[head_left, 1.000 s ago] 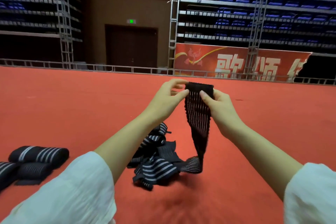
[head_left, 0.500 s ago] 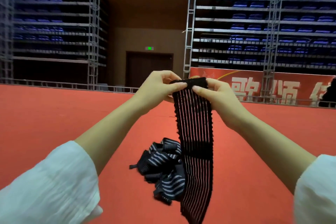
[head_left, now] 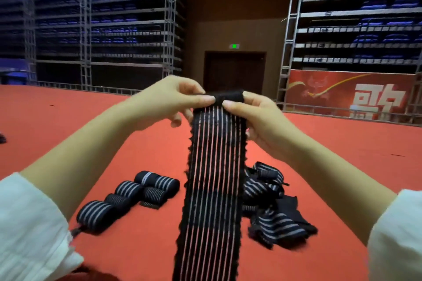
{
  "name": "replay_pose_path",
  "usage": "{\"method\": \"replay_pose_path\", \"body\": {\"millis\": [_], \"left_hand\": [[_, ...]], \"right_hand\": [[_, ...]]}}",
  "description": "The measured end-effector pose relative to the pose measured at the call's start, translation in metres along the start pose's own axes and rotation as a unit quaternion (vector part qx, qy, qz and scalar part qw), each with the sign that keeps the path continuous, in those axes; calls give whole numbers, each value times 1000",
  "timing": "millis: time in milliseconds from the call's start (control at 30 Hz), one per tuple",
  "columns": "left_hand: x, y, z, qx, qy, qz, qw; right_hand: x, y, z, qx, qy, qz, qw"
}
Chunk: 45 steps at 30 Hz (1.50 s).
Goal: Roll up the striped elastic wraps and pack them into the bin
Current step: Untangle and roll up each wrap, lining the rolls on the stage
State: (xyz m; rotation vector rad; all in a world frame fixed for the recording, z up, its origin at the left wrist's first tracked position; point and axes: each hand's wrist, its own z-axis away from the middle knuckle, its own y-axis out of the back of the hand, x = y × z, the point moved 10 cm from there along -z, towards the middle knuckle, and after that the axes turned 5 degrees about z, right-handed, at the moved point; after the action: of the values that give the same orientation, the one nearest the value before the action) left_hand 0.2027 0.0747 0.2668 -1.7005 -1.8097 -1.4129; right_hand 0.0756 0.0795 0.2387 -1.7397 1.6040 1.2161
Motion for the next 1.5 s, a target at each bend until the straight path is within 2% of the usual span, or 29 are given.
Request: {"method": "replay_pose_path", "body": {"millis": [133,267,367,467,600,800,1033,1167,1333,1500], "left_hand": [[-126,-12,-17,6,112,-10,994],[-265,-44,-18,20,206,8,978],[-339,-67,-14,53,235,17,970],[-385,-84,-15,71,232,-11,970],[-426,-102,-14,94,229,-59,967],[-452,-113,-21,101,197,-120,968],[-467,-120,-18,77,213,-178,958],[-455,-122,-20,80,202,-179,960],[-420,-150,-46,67,137,-161,975],[-364,-210,-101,42,57,-141,988]], "right_hand": [[116,-14,-16,-19,-130,-4,991],[235,-17,-9,9,-227,30,973],[294,-26,-6,-6,-223,91,971],[341,-29,-12,-15,-207,163,965],[399,-29,-18,-64,-217,321,919],[439,-35,-23,-95,-213,396,888],[445,-35,-23,-116,-200,482,845],[433,-29,-22,-127,-199,483,843],[369,39,-25,-17,-117,473,873],[325,169,-8,100,-123,497,853]]}}
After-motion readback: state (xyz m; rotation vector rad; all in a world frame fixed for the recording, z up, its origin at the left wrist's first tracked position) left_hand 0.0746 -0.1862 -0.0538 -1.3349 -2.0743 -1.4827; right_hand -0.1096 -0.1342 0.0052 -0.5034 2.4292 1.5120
